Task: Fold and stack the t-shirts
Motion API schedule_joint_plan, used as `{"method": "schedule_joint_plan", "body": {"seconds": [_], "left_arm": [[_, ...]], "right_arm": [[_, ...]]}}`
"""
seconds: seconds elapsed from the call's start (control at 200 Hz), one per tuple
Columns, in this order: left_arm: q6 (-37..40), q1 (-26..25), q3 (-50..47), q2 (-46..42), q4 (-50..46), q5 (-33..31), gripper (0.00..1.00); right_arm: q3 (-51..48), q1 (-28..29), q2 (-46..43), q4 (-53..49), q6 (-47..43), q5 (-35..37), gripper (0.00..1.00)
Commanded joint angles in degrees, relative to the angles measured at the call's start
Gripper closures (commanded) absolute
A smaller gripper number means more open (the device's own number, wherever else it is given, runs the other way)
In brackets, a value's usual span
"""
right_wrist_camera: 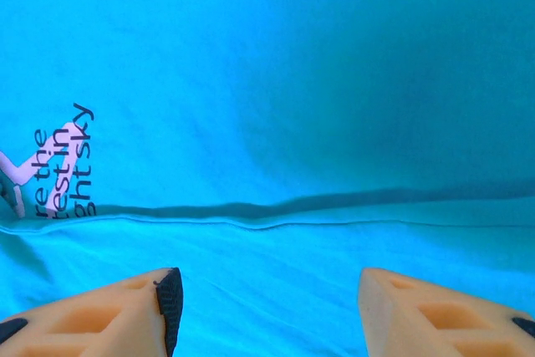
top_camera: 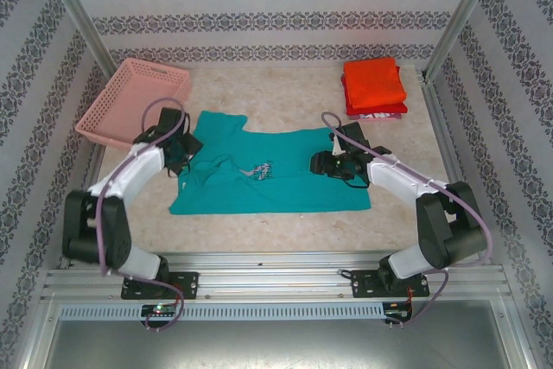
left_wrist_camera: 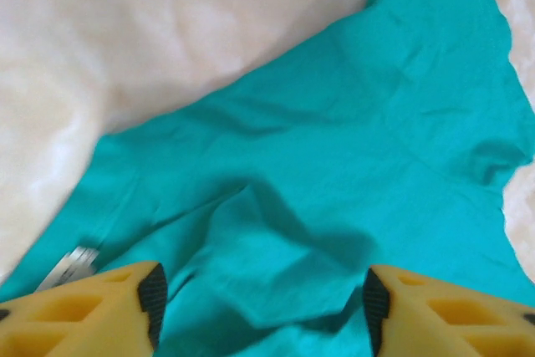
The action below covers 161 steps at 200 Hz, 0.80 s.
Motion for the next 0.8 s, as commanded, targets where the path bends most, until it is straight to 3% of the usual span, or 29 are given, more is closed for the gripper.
{"method": "schedule_joint_plan", "body": {"seconds": [0.0,0.215,0.45,0.799], "left_arm": [[2.34,-0.68,7.24,8.14,-2.91,-2.31,0.42],[4.83,-0.58,25.47,23.58,-8.97,-6.35,0.49],[4.73,-0.68,42.32,37.03,-15.43,-4.70,0.54],[4.08,-0.54,45.24,42.76,-17.31,-5.69,0.58]], "right_arm": [[1.07,-0.26,1.16,-0.28,-0.40,-0.04,0.42],[0.60,-0.35,1.58,0.25,-0.17,-0.04,0.42],[-0.32,-0.33,1.59,0.96,0.38,0.05,0.42],[-1.67,-0.37,1.72,1.08,0.29,0.80,0.42]]}}
